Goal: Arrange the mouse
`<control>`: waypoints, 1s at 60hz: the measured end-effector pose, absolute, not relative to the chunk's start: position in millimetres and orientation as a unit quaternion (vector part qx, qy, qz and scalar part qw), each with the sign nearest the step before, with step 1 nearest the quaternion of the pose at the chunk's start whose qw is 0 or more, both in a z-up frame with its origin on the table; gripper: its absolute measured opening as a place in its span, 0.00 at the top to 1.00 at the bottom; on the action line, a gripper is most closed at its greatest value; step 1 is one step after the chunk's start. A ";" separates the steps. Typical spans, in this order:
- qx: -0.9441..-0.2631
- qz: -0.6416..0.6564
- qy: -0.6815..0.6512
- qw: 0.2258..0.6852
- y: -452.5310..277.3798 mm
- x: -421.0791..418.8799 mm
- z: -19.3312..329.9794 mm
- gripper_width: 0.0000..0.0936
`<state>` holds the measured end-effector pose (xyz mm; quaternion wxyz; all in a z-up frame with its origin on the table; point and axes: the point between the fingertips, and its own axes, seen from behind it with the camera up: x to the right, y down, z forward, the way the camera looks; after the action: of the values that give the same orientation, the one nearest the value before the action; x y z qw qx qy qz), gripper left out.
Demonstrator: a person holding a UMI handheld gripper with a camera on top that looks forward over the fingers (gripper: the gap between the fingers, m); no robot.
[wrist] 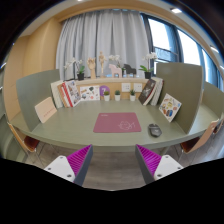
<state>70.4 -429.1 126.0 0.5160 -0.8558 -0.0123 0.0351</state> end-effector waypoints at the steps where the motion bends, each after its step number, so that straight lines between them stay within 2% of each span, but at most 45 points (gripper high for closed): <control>1: -0.857 0.035 -0.010 0.514 -429.7 74.7 122.5 0.08; 8: -0.866 0.021 0.001 0.499 -431.1 96.2 105.1 0.07; 19: -0.883 -0.006 0.025 0.469 -411.6 162.6 54.0 0.08; 28: -0.890 -0.031 0.045 0.453 -382.9 212.3 28.1 0.08; 52: -0.900 -0.026 0.069 0.429 -257.8 275.7 -10.8 0.07; 60: -0.900 -0.015 0.061 0.432 -217.9 281.3 -11.8 0.12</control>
<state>281.3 -217.9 -11.8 0.4318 -0.8998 0.0610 -0.0152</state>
